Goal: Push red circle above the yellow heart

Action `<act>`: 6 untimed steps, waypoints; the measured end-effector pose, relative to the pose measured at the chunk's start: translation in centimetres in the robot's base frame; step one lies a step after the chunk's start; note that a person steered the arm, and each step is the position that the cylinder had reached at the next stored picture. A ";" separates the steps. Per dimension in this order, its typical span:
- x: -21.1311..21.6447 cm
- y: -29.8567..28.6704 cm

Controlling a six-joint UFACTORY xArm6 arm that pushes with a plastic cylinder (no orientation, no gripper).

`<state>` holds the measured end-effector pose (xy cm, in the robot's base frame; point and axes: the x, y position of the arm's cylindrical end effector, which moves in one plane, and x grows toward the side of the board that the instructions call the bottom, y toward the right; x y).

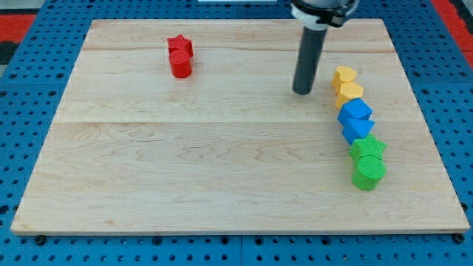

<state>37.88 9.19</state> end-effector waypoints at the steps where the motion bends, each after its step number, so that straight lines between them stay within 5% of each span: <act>1: 0.0 -4.4; 5: -0.9 -23.8; 6: -5.0 -24.3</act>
<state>32.90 -15.15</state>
